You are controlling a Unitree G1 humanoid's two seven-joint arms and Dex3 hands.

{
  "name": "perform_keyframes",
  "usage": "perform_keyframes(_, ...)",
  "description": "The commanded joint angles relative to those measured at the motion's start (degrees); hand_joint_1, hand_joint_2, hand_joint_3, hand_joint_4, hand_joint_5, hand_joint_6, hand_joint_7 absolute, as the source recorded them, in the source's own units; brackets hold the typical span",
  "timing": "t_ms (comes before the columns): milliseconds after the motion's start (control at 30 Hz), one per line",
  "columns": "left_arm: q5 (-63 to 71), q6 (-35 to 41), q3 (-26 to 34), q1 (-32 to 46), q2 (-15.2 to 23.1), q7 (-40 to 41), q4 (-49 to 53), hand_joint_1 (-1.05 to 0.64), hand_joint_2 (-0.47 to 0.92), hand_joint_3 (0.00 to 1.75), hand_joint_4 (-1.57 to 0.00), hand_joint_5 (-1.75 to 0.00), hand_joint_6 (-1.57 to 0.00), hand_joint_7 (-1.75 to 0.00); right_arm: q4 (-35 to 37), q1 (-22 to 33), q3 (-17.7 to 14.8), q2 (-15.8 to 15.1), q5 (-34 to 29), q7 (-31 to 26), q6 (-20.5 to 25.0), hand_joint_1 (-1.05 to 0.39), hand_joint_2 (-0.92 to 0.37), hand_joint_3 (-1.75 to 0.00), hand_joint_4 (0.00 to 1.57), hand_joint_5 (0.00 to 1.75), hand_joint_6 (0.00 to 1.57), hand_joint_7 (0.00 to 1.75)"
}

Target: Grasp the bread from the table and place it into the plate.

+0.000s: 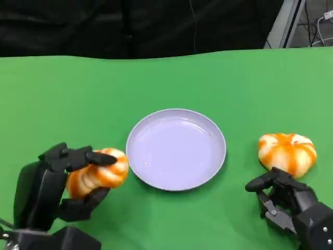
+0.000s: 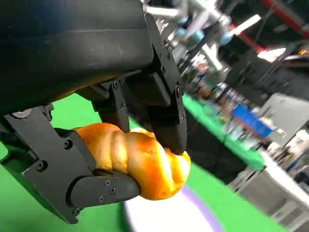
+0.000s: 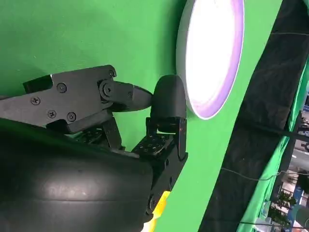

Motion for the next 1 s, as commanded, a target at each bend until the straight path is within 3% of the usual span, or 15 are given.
perform_keyframes(33,0.70,-2.90,0.12,-3.38,0.10,1.75,4.24,-0.05,0.48,1.13,-1.02,-1.27,-1.11,-0.80,2.14,0.14,0.13,-0.49,-0.23,-0.38,0.59,-0.30,-0.92,-0.42,0.67,1.75,0.76,1.14)
perform_keyframes(367,2.21,-9.62,-1.67,-11.84,-0.62,4.66,16.79,-0.04,0.52,1.07,-0.99,-1.27,-1.10,-0.72,1.95,0.36,0.28,-0.37,-0.10,-0.63,0.35,-0.30,-0.92,-0.42,0.67,1.75,0.75,1.15)
perform_keyframes(533,2.44,-12.51,-3.12,-16.04,-1.03,5.15,22.90,-0.06,0.55,1.04,-0.89,-1.44,-1.10,-0.73,1.70,0.55,0.34,-0.40,-0.32,-1.08,0.58,-0.31,-0.92,-0.41,0.67,1.75,0.76,1.14)
perform_keyframes(1000,3.35,-11.61,-7.64,-23.95,-3.35,3.09,28.48,-0.05,0.60,0.98,-0.88,-1.42,-1.08,-0.78,0.42,1.29,0.76,-0.09,-0.71,-1.60,1.36,-0.30,-0.92,-0.42,0.65,1.75,0.78,1.09)
